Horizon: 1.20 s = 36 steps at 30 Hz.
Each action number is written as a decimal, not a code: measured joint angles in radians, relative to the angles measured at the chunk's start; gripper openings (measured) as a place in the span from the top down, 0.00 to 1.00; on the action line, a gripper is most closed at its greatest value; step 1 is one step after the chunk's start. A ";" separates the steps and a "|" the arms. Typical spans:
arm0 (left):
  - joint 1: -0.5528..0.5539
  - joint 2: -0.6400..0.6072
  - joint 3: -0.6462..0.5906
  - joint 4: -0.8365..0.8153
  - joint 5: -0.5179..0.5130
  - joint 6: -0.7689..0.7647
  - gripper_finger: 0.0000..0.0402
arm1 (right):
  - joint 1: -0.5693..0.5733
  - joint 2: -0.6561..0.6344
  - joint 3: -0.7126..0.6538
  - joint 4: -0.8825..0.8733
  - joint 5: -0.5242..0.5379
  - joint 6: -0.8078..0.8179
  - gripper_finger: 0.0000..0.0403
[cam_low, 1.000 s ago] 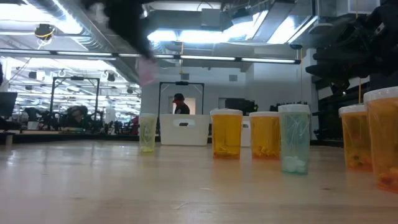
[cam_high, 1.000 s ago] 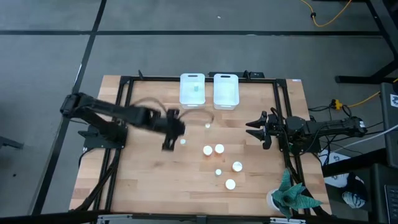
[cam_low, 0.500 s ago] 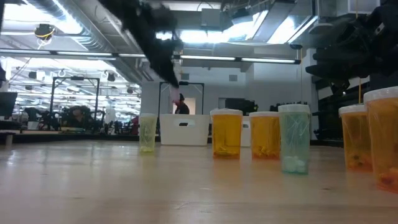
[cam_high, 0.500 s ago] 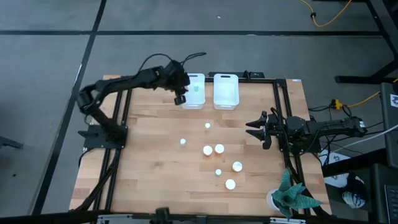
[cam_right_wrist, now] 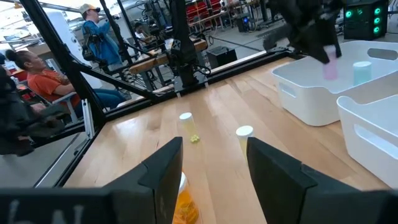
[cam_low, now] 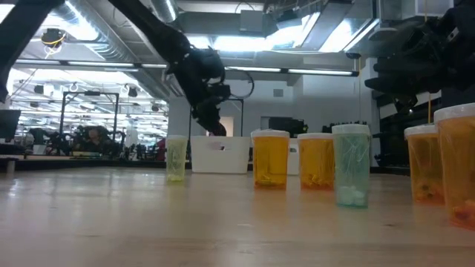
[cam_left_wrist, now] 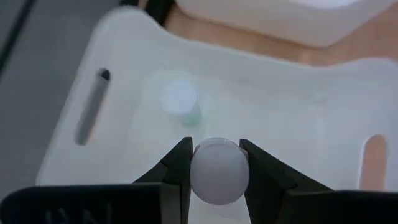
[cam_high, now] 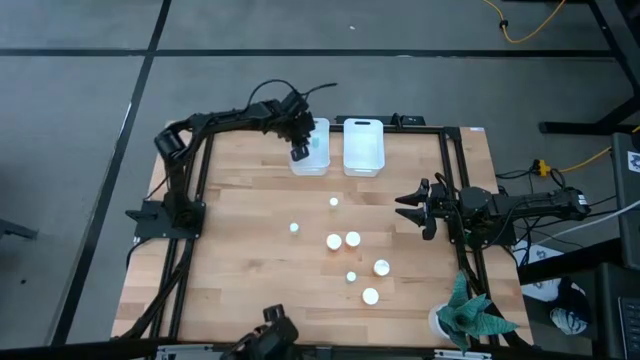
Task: Pick and place medicine bottles into bin by pill shape (circle, oval)
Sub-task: Put the pink tablet bottle into the white left bin
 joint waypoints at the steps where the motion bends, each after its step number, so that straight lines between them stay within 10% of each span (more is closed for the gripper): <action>1: 0.002 0.012 0.005 0.000 -0.004 0.000 0.77 | 0.000 0.000 0.000 0.000 0.000 0.000 0.55; 36: 0.026 0.047 0.016 0.004 -0.023 -0.003 0.68 | 0.000 0.000 0.000 -0.004 0.000 -0.001 0.55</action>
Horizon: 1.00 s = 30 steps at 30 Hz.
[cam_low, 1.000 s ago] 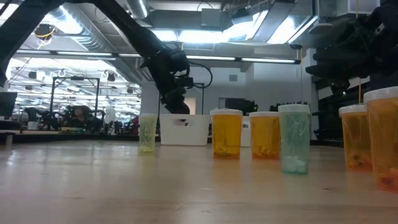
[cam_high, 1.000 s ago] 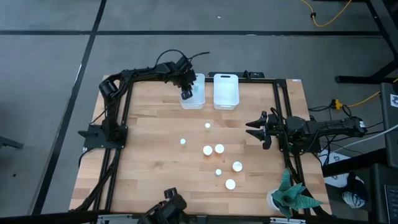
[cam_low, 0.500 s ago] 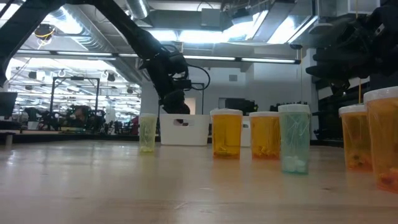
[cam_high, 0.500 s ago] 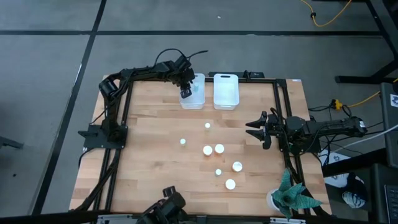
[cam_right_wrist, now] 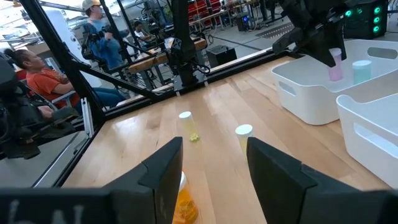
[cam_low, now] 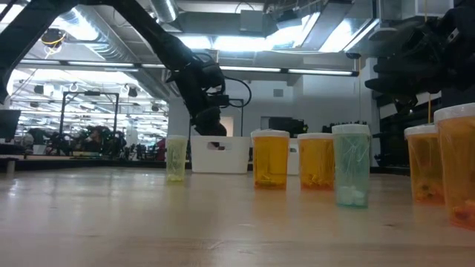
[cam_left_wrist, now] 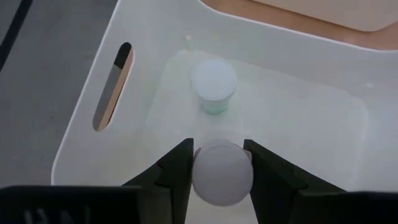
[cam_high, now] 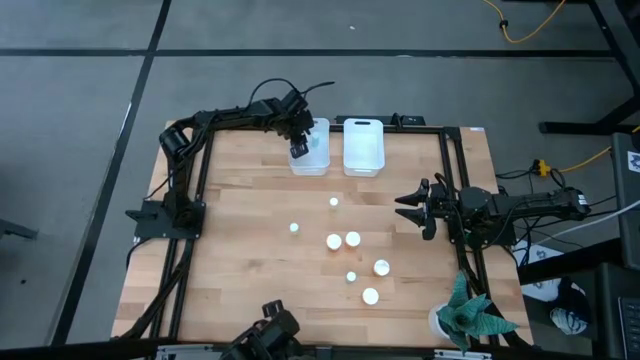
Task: Pick and place medicine bottles into bin by pill shape (circle, oval)
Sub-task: Put the pink tablet bottle into the white left bin
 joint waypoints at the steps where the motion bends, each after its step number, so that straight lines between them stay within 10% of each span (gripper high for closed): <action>1: 0.000 0.000 0.000 0.000 0.000 0.000 0.67 | 0.000 0.000 0.000 0.000 0.000 0.000 0.55; 30: -0.039 0.000 -0.001 0.013 -0.071 -0.019 0.67 | 0.000 0.000 0.000 0.001 0.000 0.000 0.55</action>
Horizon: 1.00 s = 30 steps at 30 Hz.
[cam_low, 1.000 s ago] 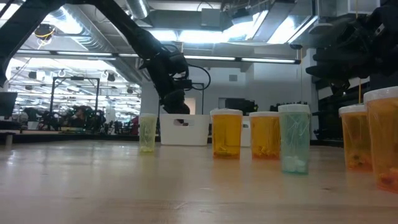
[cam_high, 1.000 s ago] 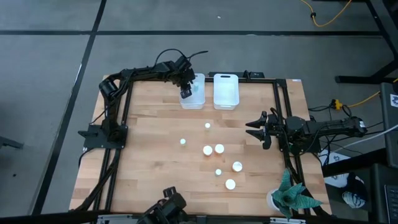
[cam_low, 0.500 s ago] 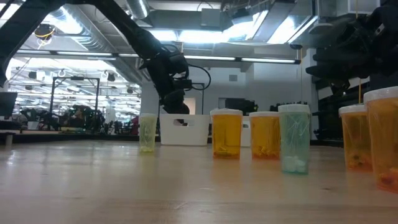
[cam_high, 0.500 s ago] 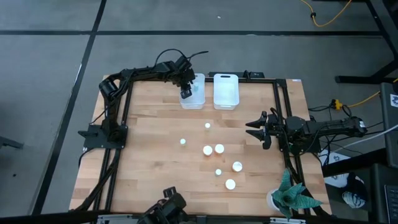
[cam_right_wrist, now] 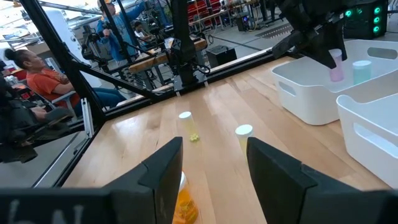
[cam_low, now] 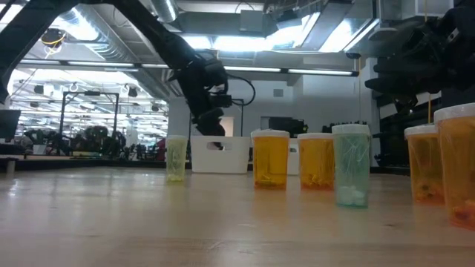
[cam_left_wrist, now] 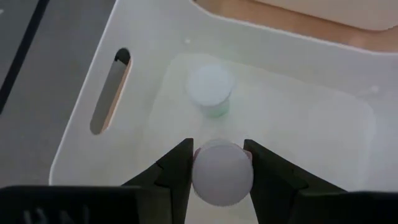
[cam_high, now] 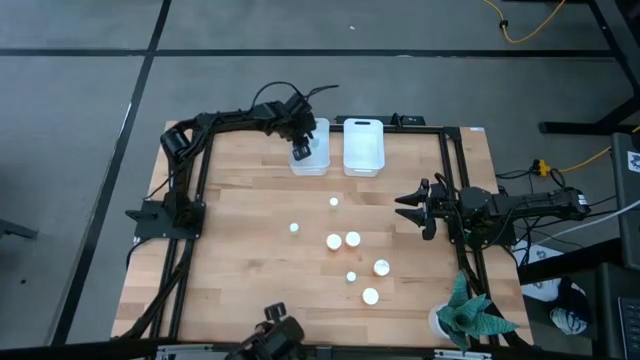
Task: Pick and place medicine bottles into bin by pill shape (circle, oval)
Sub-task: Put the pink tablet bottle into the white left bin
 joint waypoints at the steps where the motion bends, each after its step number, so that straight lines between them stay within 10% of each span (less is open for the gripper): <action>1: -0.003 0.000 0.000 0.005 -0.002 -0.002 0.67 | 0.000 0.000 0.000 0.000 0.000 0.000 0.55; 30: -0.009 -0.001 0.000 -0.028 -0.008 -0.189 0.67 | 0.000 0.000 0.000 0.000 0.000 0.000 0.55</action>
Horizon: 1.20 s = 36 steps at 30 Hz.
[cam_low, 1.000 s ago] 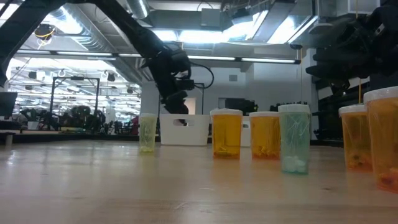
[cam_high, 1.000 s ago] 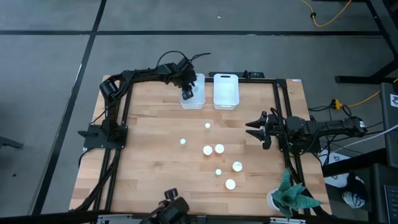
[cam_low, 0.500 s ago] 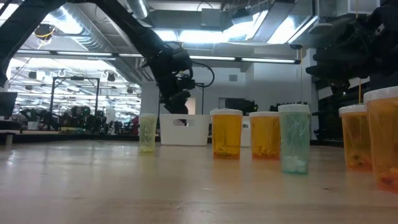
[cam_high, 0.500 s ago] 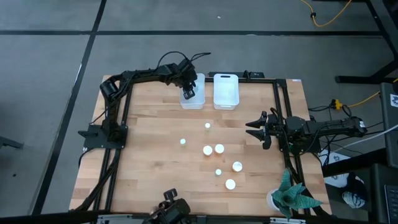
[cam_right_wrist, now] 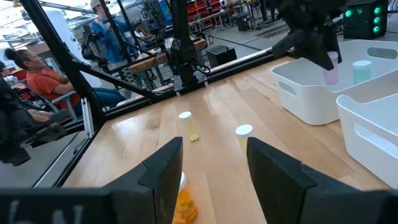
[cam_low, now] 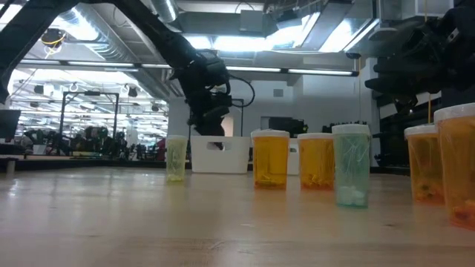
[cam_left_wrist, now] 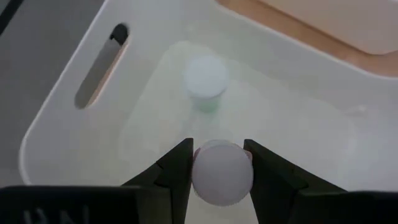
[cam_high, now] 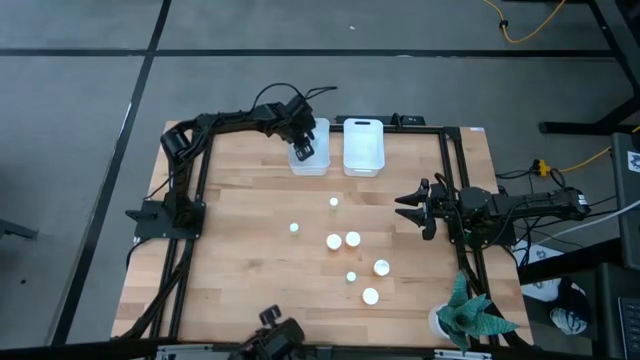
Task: Pick and place medicine bottles into bin by pill shape (circle, oval)
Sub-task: Put the pink tablet bottle into the white left bin, then put the bottom yellow tablet bottle into the white left bin
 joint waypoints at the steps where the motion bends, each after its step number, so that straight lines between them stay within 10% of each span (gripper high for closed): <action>1: 0.004 0.000 0.000 -0.003 0.000 0.000 0.67 | 0.000 0.000 0.000 0.000 0.000 0.000 0.55; 26: 0.002 -0.060 0.000 0.045 -0.025 -0.002 0.47 | 0.000 0.000 0.000 0.000 0.000 0.000 0.55; 36: -0.146 -0.281 0.000 -0.442 0.070 -0.133 0.49 | 0.000 0.000 0.000 -0.004 0.000 0.000 0.55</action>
